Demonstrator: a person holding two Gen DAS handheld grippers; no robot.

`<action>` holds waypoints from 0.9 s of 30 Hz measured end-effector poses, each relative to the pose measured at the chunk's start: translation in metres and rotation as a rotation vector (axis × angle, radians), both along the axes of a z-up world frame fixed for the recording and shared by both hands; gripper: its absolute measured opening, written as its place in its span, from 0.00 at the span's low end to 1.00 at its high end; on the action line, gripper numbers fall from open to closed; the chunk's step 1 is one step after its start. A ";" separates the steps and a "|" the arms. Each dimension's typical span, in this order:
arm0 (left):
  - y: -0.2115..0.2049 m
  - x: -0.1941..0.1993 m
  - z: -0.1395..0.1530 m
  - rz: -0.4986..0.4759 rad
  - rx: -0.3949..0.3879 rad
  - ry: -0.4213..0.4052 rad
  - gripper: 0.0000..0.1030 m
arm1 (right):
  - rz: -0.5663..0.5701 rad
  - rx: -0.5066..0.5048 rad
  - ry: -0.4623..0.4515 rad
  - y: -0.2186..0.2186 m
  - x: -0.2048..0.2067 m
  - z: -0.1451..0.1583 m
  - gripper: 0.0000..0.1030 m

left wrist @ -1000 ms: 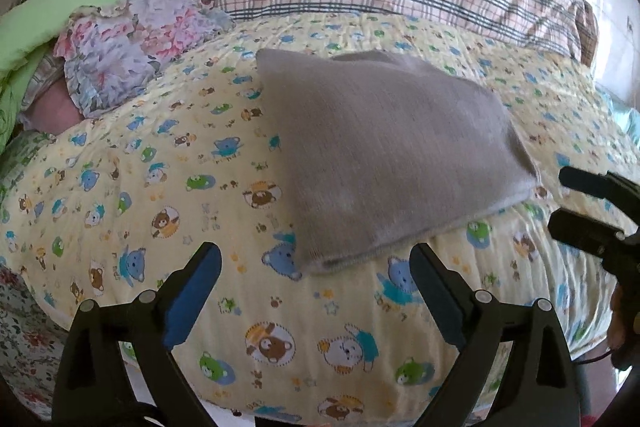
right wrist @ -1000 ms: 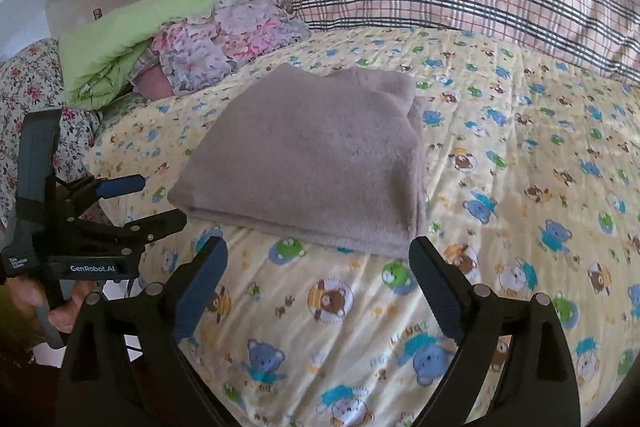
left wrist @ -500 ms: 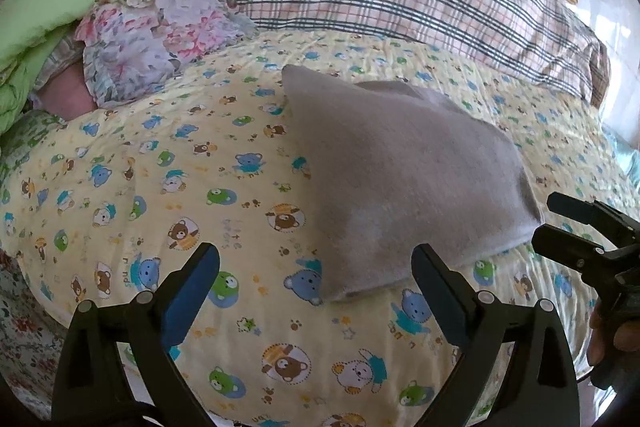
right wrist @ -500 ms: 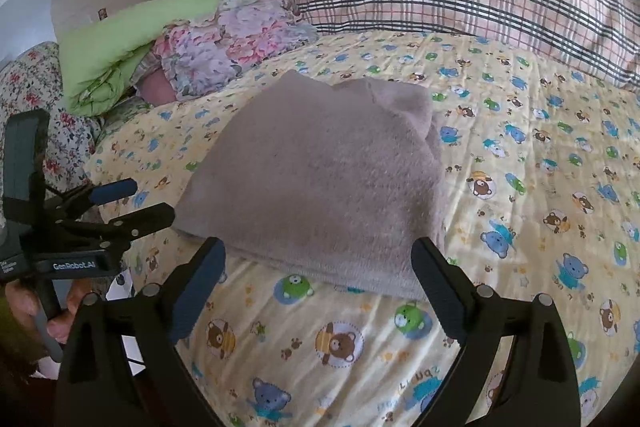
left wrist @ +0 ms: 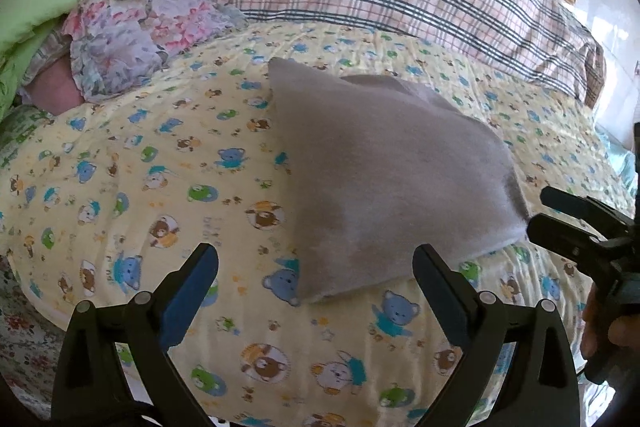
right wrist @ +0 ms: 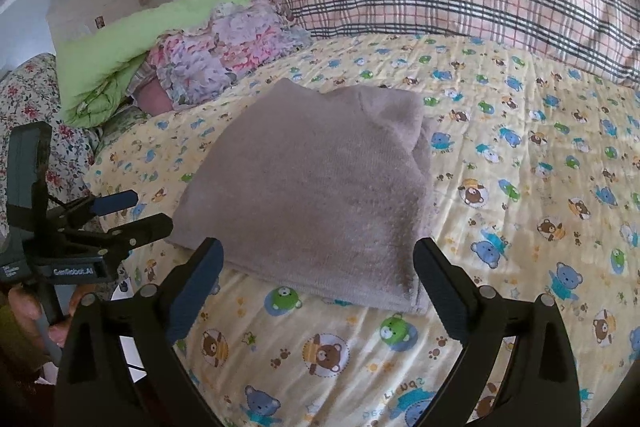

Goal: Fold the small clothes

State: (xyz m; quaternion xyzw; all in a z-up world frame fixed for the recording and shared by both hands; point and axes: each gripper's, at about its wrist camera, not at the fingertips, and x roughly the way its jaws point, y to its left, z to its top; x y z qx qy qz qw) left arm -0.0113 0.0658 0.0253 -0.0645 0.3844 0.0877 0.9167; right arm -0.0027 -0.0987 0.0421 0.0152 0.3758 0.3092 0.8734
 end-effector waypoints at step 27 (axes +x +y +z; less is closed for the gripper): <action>0.008 0.005 0.002 -0.007 -0.041 0.004 0.96 | 0.000 0.000 0.005 -0.006 0.003 0.004 0.93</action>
